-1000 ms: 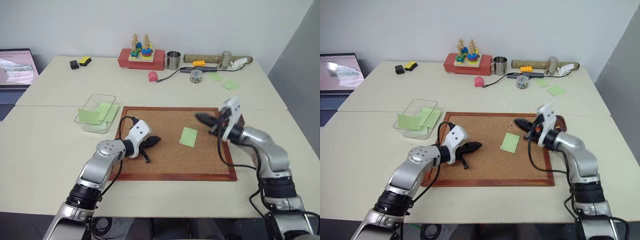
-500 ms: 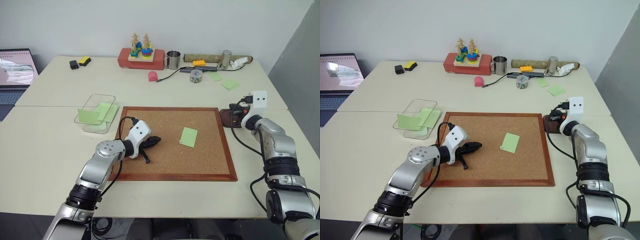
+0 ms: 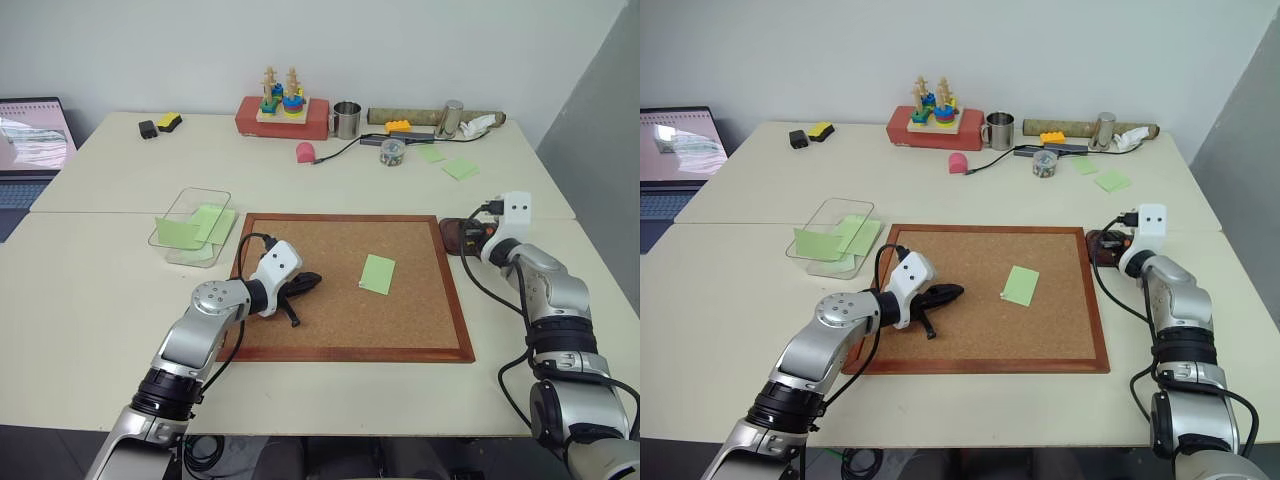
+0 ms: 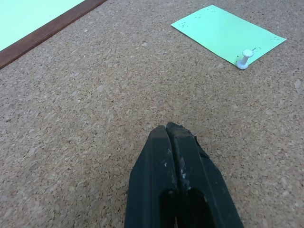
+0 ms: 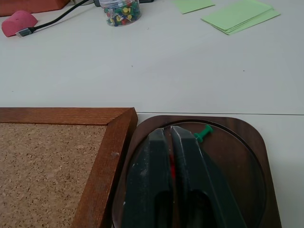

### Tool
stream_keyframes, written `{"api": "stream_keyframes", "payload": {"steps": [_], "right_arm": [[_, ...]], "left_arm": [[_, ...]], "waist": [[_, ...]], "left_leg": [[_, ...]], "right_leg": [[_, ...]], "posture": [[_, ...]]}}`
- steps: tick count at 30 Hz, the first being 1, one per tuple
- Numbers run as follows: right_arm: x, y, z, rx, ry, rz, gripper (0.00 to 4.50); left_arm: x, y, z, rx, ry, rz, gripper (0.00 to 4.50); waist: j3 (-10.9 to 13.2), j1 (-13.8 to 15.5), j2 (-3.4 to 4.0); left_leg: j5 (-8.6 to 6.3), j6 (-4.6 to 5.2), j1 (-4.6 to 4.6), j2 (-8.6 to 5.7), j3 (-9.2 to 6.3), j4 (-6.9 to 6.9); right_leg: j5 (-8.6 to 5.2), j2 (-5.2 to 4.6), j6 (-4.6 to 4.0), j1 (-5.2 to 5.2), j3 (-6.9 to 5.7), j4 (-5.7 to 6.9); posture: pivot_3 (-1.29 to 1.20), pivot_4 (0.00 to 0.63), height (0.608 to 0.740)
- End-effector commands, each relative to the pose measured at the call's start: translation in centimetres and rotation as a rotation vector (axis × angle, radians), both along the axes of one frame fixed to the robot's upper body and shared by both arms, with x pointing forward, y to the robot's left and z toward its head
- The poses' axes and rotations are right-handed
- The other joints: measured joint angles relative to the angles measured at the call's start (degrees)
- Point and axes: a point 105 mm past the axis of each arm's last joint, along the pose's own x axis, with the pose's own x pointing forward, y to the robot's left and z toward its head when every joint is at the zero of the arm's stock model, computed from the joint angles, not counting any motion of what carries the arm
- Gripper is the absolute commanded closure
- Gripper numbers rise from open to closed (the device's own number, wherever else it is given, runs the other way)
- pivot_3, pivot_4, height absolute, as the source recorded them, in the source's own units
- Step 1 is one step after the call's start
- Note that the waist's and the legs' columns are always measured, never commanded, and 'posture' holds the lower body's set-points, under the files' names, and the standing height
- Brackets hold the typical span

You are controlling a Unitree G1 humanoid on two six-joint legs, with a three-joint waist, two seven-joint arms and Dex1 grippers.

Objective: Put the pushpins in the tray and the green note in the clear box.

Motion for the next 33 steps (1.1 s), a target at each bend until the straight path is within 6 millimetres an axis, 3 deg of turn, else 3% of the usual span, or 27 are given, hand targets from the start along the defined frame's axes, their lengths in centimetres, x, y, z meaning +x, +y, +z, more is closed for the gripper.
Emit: {"api": "stream_keyframes", "payload": {"steps": [1,14,17,18,21,26,33], "right_arm": [[0.0,-0.5,1.0,0.029,-0.036,-0.014,3.45],[0.0,-0.8,1.7,-0.016,-0.077,-0.014,0.74],[-0.2,0.8,3.3,0.001,-0.149,0.075,0.11],[-0.3,1.6,3.7,0.014,-0.164,0.113,0.05],[-2.5,6.4,4.4,0.064,-0.185,0.39,0.05],[-6.9,11.6,3.3,-0.026,-0.166,0.719,0.05],[-10.5,14.8,0.4,-0.135,-0.116,0.927,0.05]], "left_arm": [[-0.5,-0.1,-1.1,0.027,0.048,-0.018,4.5],[-0.7,-0.2,-1.2,0.024,0.051,-0.018,4.5],[-0.7,-0.1,-1.2,0.024,0.052,-0.017,4.5],[-0.6,-0.1,-1.2,0.024,0.052,-0.016,4.5],[-0.6,-0.1,-1.2,0.024,0.054,-0.018,4.5],[-0.5,-0.2,-1.1,0.024,0.053,-0.018,4.5],[-0.6,-0.1,-1.1,0.023,0.055,-0.021,4.5]], "waist": [[0.0,0.0,0.0],[0.0,-0.01,0.0],[0.0,-0.03,0.0],[0.0,-0.04,0.0],[0.0,-0.1,0.02],[-0.01,0.08,0.03],[-0.01,-0.02,0.03]], "left_leg": [[0.0,0.0,0.0,0.0,0.0,0.0],[0.0,0.0,0.0,0.0,0.0,0.0],[0.0,0.0,0.0,0.0,0.01,0.0],[0.0,0.0,0.0,0.0,0.01,0.0],[0.0,0.0,0.0,0.0,-0.01,-0.02],[0.0,0.0,-0.01,0.02,-0.09,0.0],[0.0,0.0,-0.02,0.01,-0.11,0.02]], "right_leg": [[0.0,0.0,0.0,0.0,0.0,0.0],[0.0,0.0,0.0,0.0,0.0,0.0],[0.0,0.0,0.0,0.0,0.0,0.0],[0.0,0.0,0.0,0.0,0.0,0.0],[0.0,0.01,0.0,0.0,-0.01,0.0],[-0.01,0.03,0.01,0.01,-0.08,-0.01],[-0.01,0.02,0.02,0.02,-0.11,-0.02]], "posture": [[0.0,0.15,0.74],[0.0,0.15,0.74],[0.0,0.15,0.74],[0.0,0.15,0.74],[0.0,0.15,0.74],[0.0,0.15,0.74],[0.0,0.15,0.74]]}}
